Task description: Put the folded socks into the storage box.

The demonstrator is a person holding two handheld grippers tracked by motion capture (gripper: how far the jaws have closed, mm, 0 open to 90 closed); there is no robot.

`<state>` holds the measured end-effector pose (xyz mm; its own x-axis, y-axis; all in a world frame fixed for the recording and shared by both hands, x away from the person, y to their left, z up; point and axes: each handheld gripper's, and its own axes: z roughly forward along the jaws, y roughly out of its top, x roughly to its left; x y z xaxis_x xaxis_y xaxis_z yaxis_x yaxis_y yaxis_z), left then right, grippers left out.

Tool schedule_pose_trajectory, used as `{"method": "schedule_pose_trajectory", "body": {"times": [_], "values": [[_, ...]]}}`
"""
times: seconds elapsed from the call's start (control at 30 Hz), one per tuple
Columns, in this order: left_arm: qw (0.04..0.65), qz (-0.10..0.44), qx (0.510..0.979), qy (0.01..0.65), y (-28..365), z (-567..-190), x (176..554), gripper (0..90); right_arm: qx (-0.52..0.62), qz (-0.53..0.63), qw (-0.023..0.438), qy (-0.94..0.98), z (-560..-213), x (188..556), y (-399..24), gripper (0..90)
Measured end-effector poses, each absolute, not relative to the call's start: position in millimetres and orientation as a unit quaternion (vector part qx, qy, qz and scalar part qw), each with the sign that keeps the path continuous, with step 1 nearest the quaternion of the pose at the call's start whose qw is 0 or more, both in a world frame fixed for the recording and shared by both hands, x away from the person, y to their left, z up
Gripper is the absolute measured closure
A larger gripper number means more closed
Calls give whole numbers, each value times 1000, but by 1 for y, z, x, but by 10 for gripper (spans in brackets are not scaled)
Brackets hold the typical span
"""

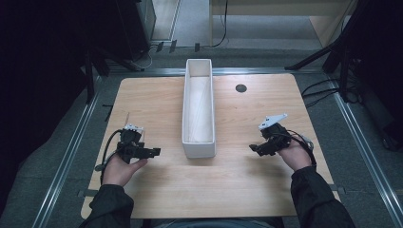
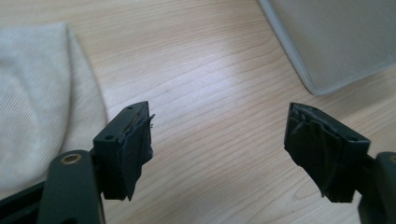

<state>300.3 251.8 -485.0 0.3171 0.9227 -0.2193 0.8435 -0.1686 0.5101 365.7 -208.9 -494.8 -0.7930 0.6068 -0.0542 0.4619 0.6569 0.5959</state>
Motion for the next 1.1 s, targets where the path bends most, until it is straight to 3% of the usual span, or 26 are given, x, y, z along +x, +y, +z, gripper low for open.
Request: {"method": "schedule_pose_trajectory", "body": {"times": [1.1], "values": [[230,89,739,627,293,-468,332,212,294,287,123,903,-496,365,-213,221]]}}
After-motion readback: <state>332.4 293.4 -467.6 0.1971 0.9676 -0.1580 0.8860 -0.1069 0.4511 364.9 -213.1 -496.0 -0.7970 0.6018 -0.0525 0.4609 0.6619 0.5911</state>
